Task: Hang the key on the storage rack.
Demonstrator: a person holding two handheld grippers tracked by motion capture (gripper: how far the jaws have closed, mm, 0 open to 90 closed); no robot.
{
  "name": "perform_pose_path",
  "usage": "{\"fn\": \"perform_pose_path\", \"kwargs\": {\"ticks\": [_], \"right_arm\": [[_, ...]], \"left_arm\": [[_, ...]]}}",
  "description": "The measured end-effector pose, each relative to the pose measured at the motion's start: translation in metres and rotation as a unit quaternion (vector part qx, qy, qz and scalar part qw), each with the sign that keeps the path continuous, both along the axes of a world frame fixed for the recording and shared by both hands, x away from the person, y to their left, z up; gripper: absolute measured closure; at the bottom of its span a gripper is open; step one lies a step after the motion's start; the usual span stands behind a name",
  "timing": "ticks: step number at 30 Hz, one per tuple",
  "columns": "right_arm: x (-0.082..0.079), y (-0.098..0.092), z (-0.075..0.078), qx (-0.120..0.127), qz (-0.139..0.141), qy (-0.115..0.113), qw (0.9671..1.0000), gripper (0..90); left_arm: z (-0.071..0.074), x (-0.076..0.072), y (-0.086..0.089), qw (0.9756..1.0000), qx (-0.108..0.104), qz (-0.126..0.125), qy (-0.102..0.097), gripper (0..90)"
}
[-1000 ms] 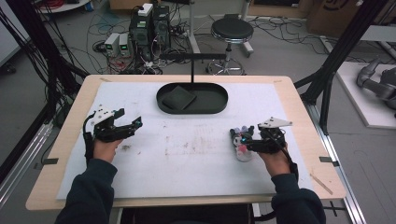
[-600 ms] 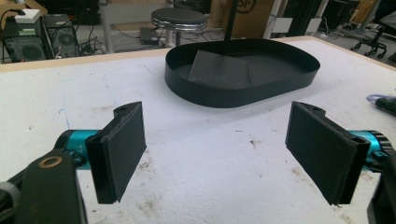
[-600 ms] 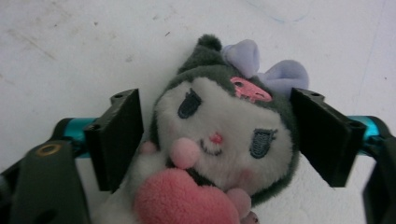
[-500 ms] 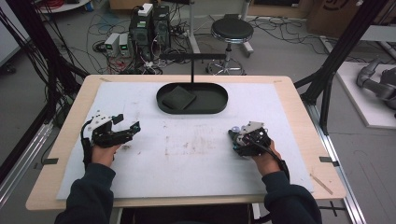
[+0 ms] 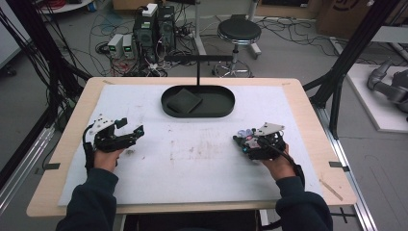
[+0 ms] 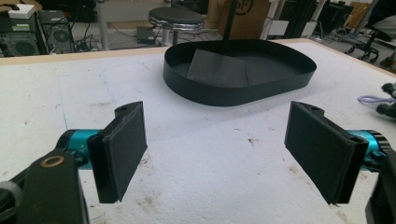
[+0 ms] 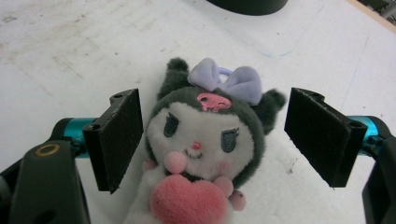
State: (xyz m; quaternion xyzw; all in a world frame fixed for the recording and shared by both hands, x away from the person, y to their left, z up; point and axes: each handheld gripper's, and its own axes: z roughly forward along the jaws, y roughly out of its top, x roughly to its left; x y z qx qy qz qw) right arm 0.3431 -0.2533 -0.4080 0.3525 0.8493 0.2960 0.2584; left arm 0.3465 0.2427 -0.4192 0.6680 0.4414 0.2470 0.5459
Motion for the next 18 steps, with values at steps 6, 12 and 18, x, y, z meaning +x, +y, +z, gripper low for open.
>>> {"fn": "perform_pose_path", "kwargs": {"ticks": [6,12,18], "right_arm": [[0.008,0.012,-0.02,-0.053,-0.041,0.034,0.9971,25.0],[0.015,-0.003,-0.017,-0.001,-0.043,0.05,0.9979,34.7],[0.015,-0.01,-0.002,0.042,-0.009,0.023,0.9988,35.1]], "left_arm": [[-0.001,0.001,0.0,1.0,-0.001,-0.006,0.001,21.1],[-0.002,0.002,0.001,0.9999,0.0,-0.01,0.005,21.7],[-0.002,0.001,0.004,1.0,-0.007,-0.006,0.003,21.9]]}}
